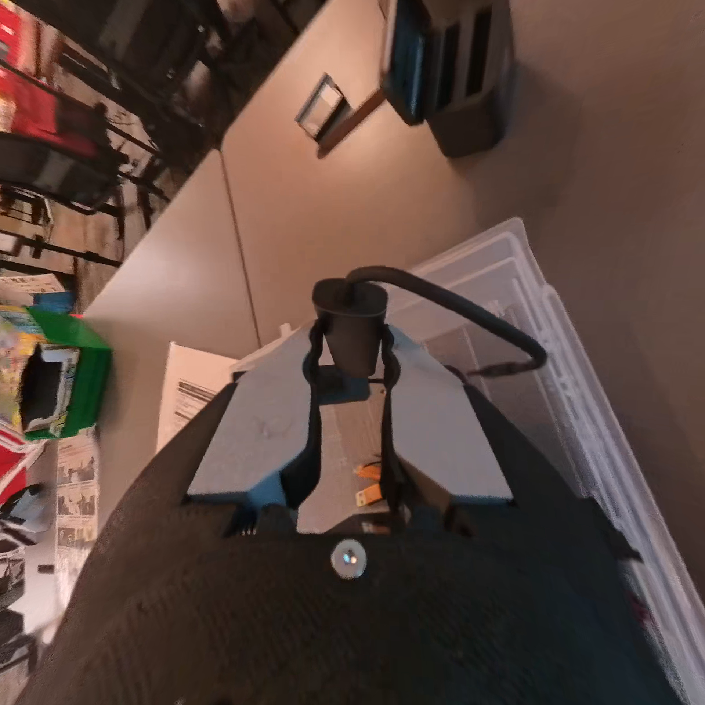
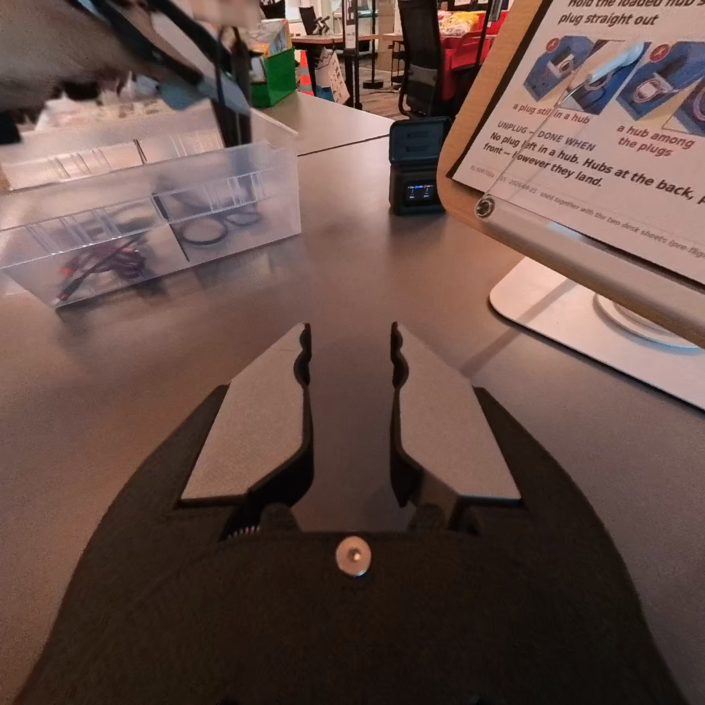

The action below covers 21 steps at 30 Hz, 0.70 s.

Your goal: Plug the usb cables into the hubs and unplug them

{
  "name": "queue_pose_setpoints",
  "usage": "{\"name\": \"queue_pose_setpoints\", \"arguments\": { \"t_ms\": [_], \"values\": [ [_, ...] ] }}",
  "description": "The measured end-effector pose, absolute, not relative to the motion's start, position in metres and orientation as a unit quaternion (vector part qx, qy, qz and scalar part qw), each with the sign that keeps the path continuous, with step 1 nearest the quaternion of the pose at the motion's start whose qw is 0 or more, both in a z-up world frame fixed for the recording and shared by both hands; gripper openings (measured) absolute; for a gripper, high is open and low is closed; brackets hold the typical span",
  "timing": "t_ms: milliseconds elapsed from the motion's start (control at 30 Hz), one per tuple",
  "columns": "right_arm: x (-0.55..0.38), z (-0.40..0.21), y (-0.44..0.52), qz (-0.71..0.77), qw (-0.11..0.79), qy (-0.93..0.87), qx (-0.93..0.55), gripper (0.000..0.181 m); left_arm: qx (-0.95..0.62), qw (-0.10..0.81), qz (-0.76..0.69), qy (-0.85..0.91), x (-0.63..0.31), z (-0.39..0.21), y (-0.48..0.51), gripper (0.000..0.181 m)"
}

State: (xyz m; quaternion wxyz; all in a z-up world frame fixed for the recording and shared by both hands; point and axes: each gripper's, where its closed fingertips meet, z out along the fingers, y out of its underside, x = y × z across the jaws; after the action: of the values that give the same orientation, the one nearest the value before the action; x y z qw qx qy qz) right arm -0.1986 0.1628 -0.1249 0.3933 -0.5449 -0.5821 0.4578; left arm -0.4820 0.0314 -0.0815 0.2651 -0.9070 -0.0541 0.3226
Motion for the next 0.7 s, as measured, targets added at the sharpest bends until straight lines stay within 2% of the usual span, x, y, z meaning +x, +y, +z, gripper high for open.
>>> {"name": "queue_pose_setpoints", "arguments": {
  "t_ms": [200, 333, 467, 700],
  "values": [
    [-0.196, -0.118, 0.174, 0.451, 0.411, -0.574, -0.546, 0.037, -0.881, 0.316, 0.352, -0.007, -0.434, 0.02, 0.036, 0.029],
    [-0.189, -0.107, 0.188, 0.454, 0.435, -0.555, -0.544, 0.037, -0.876, 0.327, 0.35, 0.055, -0.367, 0.052, 0.056, 0.029],
    [-0.18, -0.09, 0.203, 0.454, 0.468, -0.534, -0.538, 0.037, -0.894, 0.288, 0.312, 0.144, -0.289, 0.019, 0.077, 0.029],
    [-0.171, -0.085, 0.232, 0.401, 0.51, -0.525, -0.551, 0.034, -0.931, 0.197, 0.215, 0.219, -0.201, -0.109, 0.105, 0.029]
  ]
}}
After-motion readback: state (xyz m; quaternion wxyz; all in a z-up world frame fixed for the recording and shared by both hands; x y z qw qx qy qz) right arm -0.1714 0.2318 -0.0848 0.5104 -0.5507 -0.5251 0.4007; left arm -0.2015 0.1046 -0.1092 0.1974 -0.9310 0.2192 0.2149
